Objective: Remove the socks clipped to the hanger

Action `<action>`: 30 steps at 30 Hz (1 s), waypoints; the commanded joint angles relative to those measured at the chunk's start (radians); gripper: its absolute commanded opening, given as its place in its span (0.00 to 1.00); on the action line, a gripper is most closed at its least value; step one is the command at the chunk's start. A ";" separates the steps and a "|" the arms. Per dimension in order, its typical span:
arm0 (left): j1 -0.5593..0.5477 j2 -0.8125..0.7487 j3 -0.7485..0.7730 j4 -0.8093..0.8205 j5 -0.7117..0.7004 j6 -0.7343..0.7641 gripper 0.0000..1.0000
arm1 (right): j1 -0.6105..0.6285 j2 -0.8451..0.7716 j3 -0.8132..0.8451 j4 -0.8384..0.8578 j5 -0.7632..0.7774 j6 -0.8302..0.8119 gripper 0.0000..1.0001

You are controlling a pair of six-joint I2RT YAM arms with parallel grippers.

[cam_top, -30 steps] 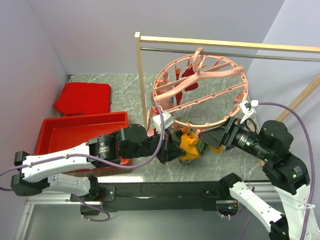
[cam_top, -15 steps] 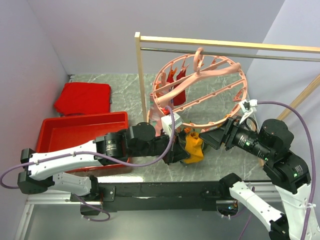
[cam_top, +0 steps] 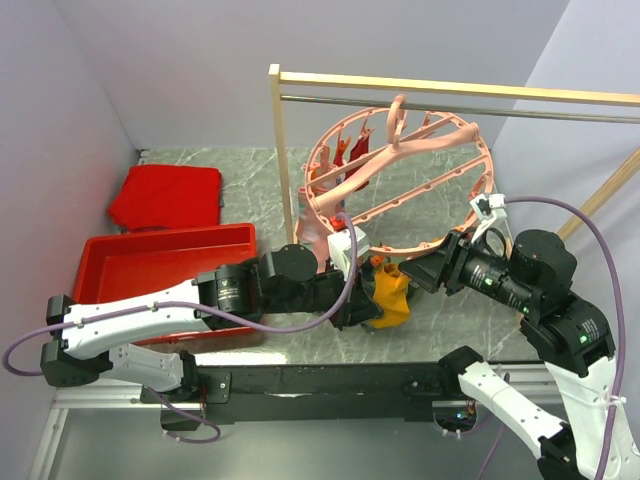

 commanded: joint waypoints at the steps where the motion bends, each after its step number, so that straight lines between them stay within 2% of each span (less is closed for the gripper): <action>1: -0.006 -0.007 0.039 0.011 0.007 0.005 0.06 | 0.003 -0.006 0.038 0.027 0.030 -0.013 0.47; 2: -0.006 -0.007 0.036 0.008 0.007 0.003 0.06 | 0.005 -0.005 0.041 0.018 0.033 -0.014 0.42; 3: -0.006 -0.010 0.032 0.008 0.007 0.000 0.06 | 0.005 -0.002 0.043 0.015 0.036 -0.017 0.30; 4: -0.006 -0.011 0.031 0.007 0.005 -0.003 0.06 | 0.003 -0.002 0.041 0.012 0.038 -0.017 0.24; 5: -0.006 -0.011 0.025 -0.002 0.004 -0.004 0.06 | 0.003 -0.002 0.038 0.015 0.038 -0.013 0.13; 8: -0.006 -0.025 0.006 -0.015 -0.003 -0.017 0.05 | 0.003 -0.011 0.027 0.022 0.042 -0.001 0.00; 15: -0.006 -0.122 -0.090 -0.030 -0.024 -0.076 0.05 | 0.003 -0.015 0.035 0.012 0.088 0.013 0.00; 21: -0.006 -0.214 -0.168 -0.107 -0.046 -0.167 0.03 | 0.003 -0.020 0.031 0.039 0.073 0.030 0.00; 25: -0.006 -0.309 -0.234 -0.198 -0.215 -0.260 0.04 | 0.005 -0.023 0.017 0.049 0.067 0.027 0.00; 26: -0.006 -0.339 -0.238 -0.278 -0.271 -0.286 0.05 | 0.003 -0.023 0.015 0.047 0.065 0.027 0.00; 28: -0.005 -0.372 -0.244 -0.373 -0.441 -0.395 0.08 | 0.003 -0.025 0.008 0.050 0.059 0.029 0.00; 29: -0.003 -0.404 -0.245 -0.477 -0.494 -0.446 0.13 | 0.003 -0.026 0.004 0.052 0.059 0.030 0.00; 30: 0.001 -0.421 -0.248 -0.545 -0.589 -0.568 0.16 | 0.003 -0.032 0.001 0.053 0.059 0.033 0.00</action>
